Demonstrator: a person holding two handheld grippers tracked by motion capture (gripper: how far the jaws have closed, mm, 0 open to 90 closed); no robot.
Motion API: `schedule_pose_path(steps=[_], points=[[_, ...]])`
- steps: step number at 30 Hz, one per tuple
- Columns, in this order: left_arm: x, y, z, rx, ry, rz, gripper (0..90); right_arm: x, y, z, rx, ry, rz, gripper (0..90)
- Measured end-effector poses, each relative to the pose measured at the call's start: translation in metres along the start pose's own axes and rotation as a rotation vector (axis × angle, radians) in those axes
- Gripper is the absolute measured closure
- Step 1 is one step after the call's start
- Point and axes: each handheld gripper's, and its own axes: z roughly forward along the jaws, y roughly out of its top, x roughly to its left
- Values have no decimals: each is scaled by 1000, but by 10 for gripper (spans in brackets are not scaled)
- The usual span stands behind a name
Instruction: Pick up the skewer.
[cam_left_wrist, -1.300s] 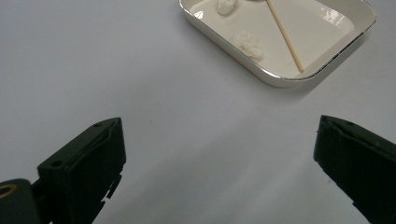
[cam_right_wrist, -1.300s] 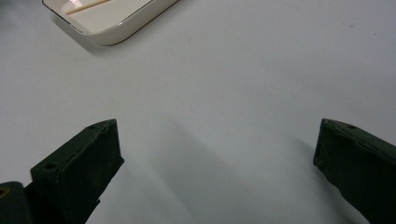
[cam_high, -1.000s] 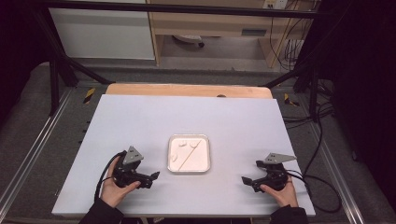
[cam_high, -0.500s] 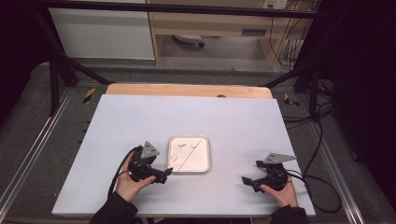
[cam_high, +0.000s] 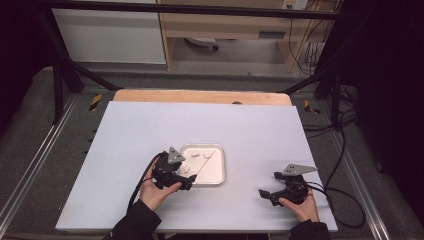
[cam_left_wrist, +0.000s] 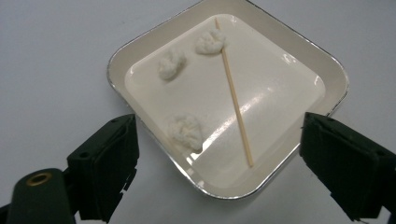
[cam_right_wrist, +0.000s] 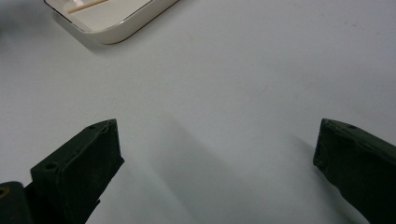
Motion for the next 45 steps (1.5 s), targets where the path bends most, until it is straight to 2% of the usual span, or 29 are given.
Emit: schedule_pose_path(steps=[5,6,7,11,19,26,35,41,45], points=[[-6,4,12,26,-19,0,212,0,0,0,-1,0,1,15],[-7,4,14,33,-27,-4,276,0,0,0,0,0,-1,14],[-8,5,16,35,-31,-5,276,0,0,0,0,0,-1,14],[-11,7,21,45,-35,-13,369,0,0,0,0,0,0,14],[-17,8,32,68,-6,-8,536,0,0,0,1,3,-2,14],[-21,7,38,76,-4,-8,691,0,0,0,2,3,-3,14],[-25,6,42,82,32,18,794,0,0,0,1,5,-1,14],[-27,6,43,82,47,18,866,0,0,0,-1,4,-2,14],[-29,6,43,84,60,13,873,0,0,0,1,4,-2,14]])
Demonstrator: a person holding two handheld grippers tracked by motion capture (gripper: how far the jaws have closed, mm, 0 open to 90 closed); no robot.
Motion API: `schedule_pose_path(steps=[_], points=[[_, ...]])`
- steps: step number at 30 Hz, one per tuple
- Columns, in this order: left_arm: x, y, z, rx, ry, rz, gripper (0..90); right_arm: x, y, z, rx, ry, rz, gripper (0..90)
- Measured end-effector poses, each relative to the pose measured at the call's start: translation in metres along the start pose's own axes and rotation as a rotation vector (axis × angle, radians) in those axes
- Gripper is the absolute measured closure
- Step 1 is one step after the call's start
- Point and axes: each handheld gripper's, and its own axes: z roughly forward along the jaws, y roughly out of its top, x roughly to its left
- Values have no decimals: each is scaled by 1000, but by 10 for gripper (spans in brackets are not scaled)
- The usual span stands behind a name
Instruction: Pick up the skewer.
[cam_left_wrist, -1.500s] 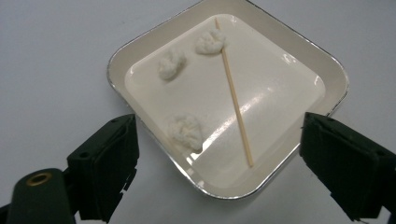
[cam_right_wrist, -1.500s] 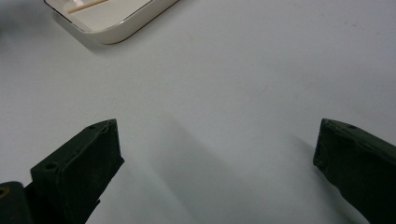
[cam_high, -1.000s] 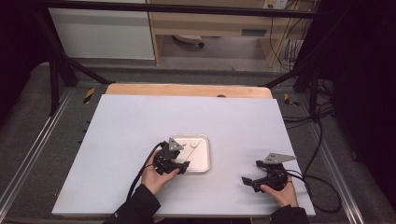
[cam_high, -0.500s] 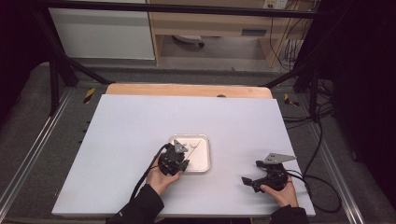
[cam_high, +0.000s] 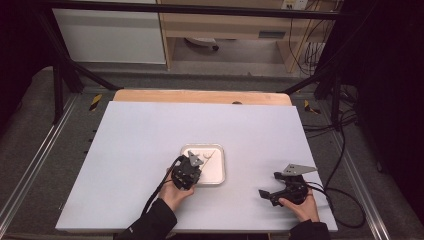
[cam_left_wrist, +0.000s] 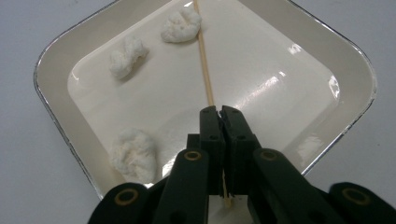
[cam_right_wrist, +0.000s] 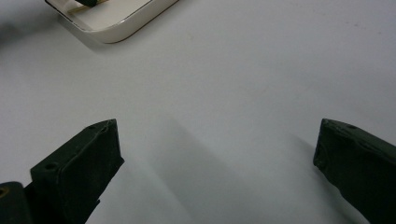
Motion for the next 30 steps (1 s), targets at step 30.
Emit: schedule_pose_path(steps=[30], points=[[17,-8,-27,-149,-59,-38,894,1,0,0,2,-3,-3,13]])
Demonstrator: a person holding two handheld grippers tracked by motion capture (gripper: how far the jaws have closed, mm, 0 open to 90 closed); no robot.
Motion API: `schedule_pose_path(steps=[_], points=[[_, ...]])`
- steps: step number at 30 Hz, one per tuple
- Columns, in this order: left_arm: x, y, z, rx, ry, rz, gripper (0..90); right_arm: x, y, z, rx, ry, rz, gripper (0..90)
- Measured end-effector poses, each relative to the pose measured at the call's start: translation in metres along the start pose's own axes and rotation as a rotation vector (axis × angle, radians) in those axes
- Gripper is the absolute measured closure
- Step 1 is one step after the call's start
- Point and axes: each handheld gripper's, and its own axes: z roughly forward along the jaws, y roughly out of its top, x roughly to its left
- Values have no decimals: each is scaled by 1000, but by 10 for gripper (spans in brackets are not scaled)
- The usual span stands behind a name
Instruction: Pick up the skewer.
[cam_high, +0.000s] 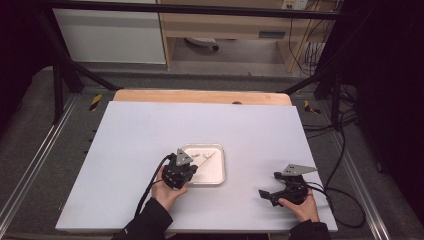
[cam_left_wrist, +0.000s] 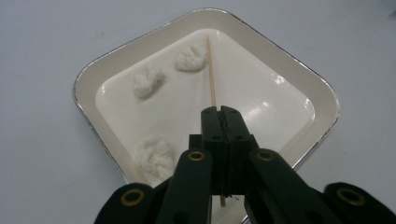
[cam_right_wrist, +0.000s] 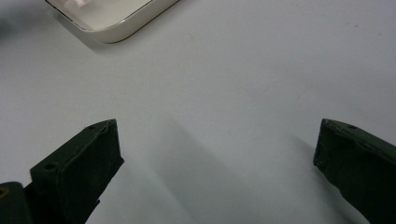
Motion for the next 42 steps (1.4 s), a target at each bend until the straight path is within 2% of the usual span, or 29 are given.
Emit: schedule_pose_path(steps=[9,17,21,23,24,30,35,36,37,39,41,42], points=[[3,2,-13,-20,-31,4,894,1,1,0,0,-3,-6,12],[7,2,-24,-22,-81,25,894,8,9,2,-7,-30,-57,8],[10,1,-29,-16,-100,35,893,16,17,3,-9,-56,-105,8],[11,1,-31,-12,-107,38,894,23,22,5,1,-73,-152,10],[12,1,-32,-10,-112,42,894,23,22,5,1,-73,-152,10],[12,3,-35,4,-133,62,894,34,31,8,18,-96,-229,14],[8,7,-36,7,-147,87,893,43,38,12,44,-112,-295,24],[7,8,-36,8,-150,91,893,47,41,13,46,-117,-323,31],[6,9,-36,8,-152,96,893,47,41,13,46,-117,-323,31],[4,11,-36,9,-160,104,893,52,46,14,52,-122,-363,39],[3,13,-37,7,-165,111,893,54,48,13,52,-123,-372,45],[2,14,-37,7,-167,115,894,57,52,14,51,-126,-396,48]])
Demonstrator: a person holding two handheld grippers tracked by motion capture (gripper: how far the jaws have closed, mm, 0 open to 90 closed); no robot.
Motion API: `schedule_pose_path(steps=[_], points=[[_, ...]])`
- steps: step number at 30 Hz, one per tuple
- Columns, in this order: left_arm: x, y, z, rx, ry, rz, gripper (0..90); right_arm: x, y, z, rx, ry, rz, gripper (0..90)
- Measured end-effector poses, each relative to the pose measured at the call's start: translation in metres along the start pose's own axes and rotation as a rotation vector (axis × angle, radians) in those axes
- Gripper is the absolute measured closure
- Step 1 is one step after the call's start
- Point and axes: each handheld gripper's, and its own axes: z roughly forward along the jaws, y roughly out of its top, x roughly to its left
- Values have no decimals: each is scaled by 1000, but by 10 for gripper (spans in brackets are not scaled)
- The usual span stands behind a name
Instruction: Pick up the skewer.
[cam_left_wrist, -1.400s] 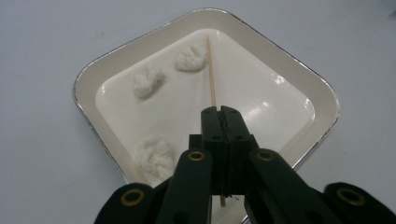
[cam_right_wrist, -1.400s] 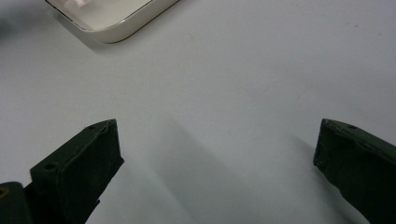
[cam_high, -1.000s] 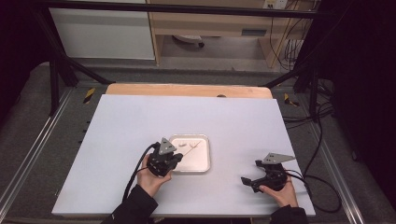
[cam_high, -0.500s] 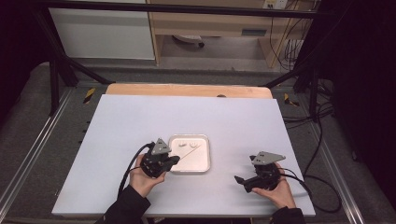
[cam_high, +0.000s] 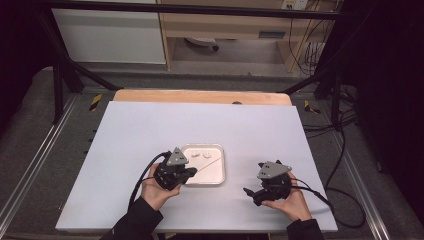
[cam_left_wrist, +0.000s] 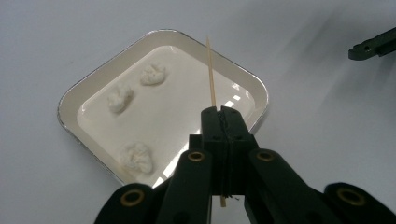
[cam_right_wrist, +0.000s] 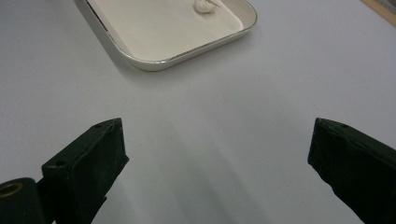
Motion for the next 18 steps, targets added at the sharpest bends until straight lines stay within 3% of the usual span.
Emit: schedule_pose_path(steps=[12,14,18], points=[[-11,15,5,5,-45,40,893,10,20,4,26,-11,-142,88],[-14,17,7,14,-53,54,893,15,24,6,35,-20,-195,119],[-19,21,11,25,-69,74,893,19,26,7,33,-28,-238,163]])
